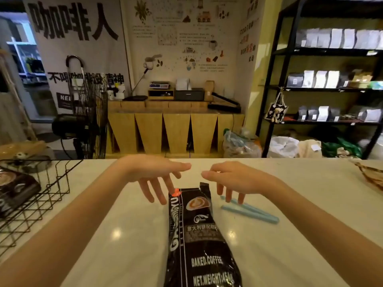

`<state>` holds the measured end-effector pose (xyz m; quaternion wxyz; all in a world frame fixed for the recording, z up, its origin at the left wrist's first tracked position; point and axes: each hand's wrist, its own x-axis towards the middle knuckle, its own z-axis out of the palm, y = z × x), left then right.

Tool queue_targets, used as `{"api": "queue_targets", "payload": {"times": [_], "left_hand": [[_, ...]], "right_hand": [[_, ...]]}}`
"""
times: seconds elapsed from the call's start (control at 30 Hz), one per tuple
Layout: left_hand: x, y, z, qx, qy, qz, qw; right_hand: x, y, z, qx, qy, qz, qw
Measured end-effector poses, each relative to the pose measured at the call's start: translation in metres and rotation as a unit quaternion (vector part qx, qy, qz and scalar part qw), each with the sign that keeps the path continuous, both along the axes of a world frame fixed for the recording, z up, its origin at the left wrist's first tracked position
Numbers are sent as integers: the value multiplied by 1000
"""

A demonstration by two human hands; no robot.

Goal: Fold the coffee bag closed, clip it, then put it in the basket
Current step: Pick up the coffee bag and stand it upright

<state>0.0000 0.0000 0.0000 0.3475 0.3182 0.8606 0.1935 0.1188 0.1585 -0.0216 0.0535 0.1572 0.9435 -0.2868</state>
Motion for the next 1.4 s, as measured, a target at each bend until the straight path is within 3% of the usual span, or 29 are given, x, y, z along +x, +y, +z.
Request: {"api": "queue_targets", "payload": {"times": [0.1, 0.23, 0.6, 0.87, 1.03, 1.4], "left_hand": [[5, -8, -20, -26, 11, 23, 999], [18, -19, -53, -25, -12, 54, 998], [39, -34, -108, 119, -78, 113, 983], [55, -32, -114, 277, -167, 175, 930], [67, -29, -107, 390, -162, 193, 886], [59, -12, -90, 528, -86, 199, 821]], "right_hand": [[8, -10, -22, -16, -33, -2, 999], [20, -18, -48, -59, -9, -34, 998], [42, -35, -92, -160, 136, -110, 971], [43, -49, -95, -349, 199, -160, 902], [41, -50, -88, -355, 257, -150, 886], [27, -40, -69, -364, 366, -99, 851]]}}
